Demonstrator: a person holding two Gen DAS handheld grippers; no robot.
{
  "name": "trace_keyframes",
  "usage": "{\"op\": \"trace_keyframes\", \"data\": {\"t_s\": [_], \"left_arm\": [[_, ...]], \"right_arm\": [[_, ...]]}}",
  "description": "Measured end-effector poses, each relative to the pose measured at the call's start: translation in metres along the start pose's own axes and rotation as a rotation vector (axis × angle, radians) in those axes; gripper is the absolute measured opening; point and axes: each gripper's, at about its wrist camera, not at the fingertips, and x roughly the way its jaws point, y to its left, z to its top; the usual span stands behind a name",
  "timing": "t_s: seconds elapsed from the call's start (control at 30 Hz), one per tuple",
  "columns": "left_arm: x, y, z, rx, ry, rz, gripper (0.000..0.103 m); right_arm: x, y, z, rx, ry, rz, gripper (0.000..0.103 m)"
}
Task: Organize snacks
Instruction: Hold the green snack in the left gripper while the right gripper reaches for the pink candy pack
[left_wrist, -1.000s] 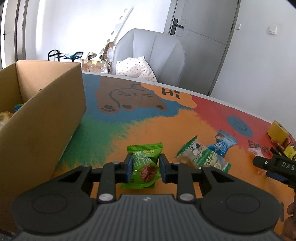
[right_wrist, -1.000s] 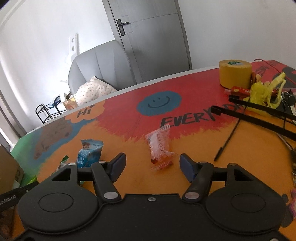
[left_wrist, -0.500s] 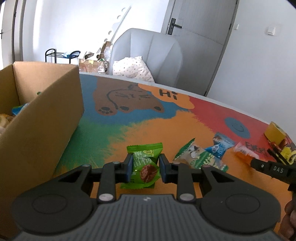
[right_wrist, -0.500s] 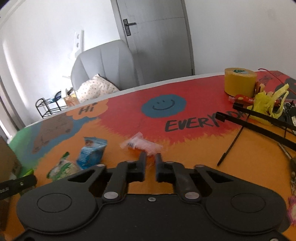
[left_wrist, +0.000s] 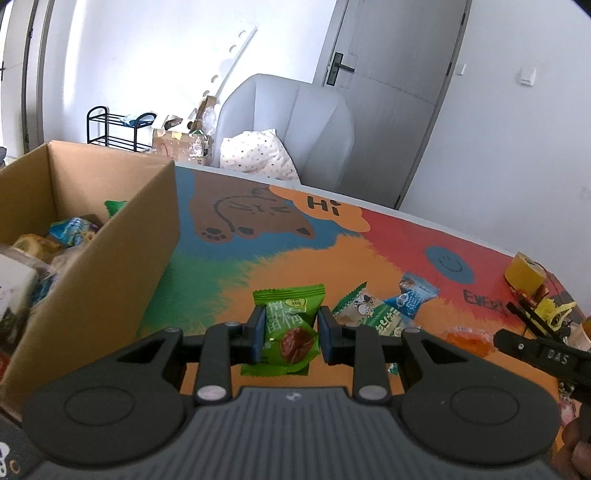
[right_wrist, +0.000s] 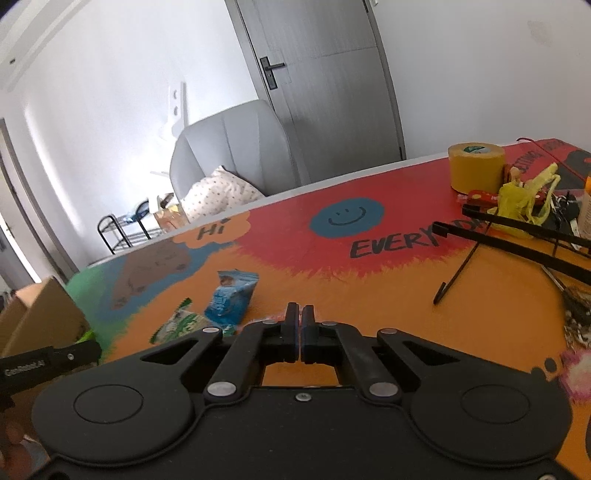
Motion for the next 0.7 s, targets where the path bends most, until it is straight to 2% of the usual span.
{"op": "trace_keyframes", "data": {"t_s": [0.3,0.37,0.43,0.47,0.53,0.57,0.6,0.7], "left_arm": [[-0.018,0.001,0.005,-0.002,-0.036,-0.004,0.028],[-0.021,0.001,0.006,-0.003,-0.042,-0.005,0.028],[-0.023,0.002,0.007,-0.002,-0.044,-0.008,0.028],[-0.024,0.003,0.006,-0.002,-0.044,-0.010,0.028],[-0.025,0.005,0.004,-0.003,-0.040,-0.010,0.028],[-0.024,0.005,0.004,-0.004,-0.035,-0.010,0.028],[-0.023,0.006,0.003,-0.004,-0.031,-0.009,0.028],[-0.020,0.009,0.000,-0.004,-0.019,-0.003,0.028]], "right_arm": [[-0.024,0.009,0.006,-0.006,-0.056,0.049,0.000],[-0.025,0.012,0.007,-0.011,-0.050,0.052,0.000],[-0.019,0.011,0.005,0.000,-0.008,0.063,0.000],[-0.017,0.011,0.002,0.001,0.007,0.066,0.006],[-0.013,0.015,-0.003,-0.016,0.023,0.047,0.027],[-0.012,0.017,-0.006,-0.028,0.026,0.038,0.051],[-0.011,0.020,-0.007,-0.040,0.021,0.036,0.064],[-0.004,0.023,-0.010,-0.057,0.032,0.028,0.065]]}}
